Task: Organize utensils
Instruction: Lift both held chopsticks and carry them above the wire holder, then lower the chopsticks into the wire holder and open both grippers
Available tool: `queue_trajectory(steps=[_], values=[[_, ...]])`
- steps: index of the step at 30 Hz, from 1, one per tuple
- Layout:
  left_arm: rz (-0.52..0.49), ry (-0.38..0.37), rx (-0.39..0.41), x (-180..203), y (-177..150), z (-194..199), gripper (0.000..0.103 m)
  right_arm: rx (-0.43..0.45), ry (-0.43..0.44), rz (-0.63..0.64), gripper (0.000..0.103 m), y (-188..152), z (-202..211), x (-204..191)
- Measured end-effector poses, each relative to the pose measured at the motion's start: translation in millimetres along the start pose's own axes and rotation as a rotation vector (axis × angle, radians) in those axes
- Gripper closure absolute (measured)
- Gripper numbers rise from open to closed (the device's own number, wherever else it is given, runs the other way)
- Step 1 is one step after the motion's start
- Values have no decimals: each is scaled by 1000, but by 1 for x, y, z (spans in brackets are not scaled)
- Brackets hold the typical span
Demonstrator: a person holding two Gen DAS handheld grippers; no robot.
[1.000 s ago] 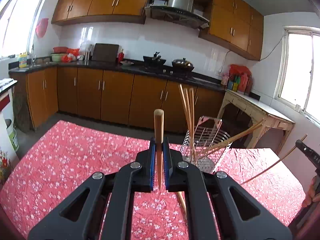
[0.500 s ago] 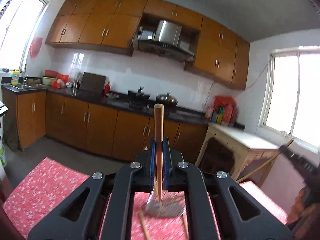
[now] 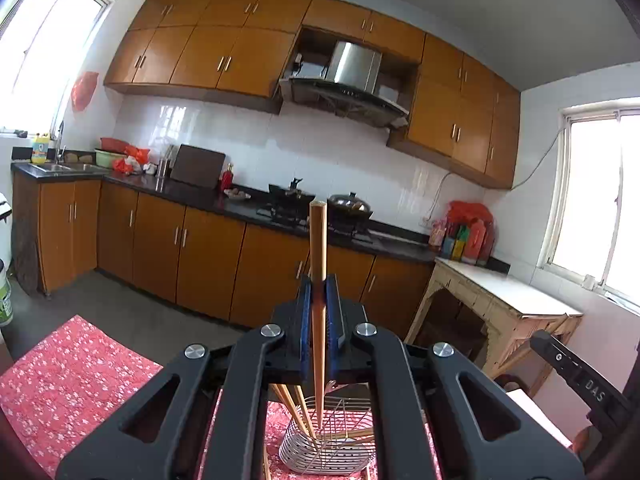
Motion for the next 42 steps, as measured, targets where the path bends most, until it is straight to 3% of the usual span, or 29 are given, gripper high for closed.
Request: queue_trajectory(steps=[15, 23, 30, 42], values=[[-47, -19, -181, -7, -48, -30, 96, -191, -14, -37, 95, -55, -47, 12], [-45, -20, -257, -14, -62, -38, 96, -237, -21, -62, 93, -69, -56, 14], [-35, -7, -234, -22, -49, -27, 95, -197, -40, -56, 77, -57, -40, 17], [-13, 30, -193, -38, -26, 4, 95, -163, -75, -19, 75, -44, -4, 14]])
Point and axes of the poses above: each gripper's, at about its wrist camera, not at the fingertips, and z roughly against the way its jaws point, x to its right, y to its top, the point moved 3 cm from there along -z, roughly the way its jaws point, and after that the axes turned 11 degrees about x, right-handed, at the moved point
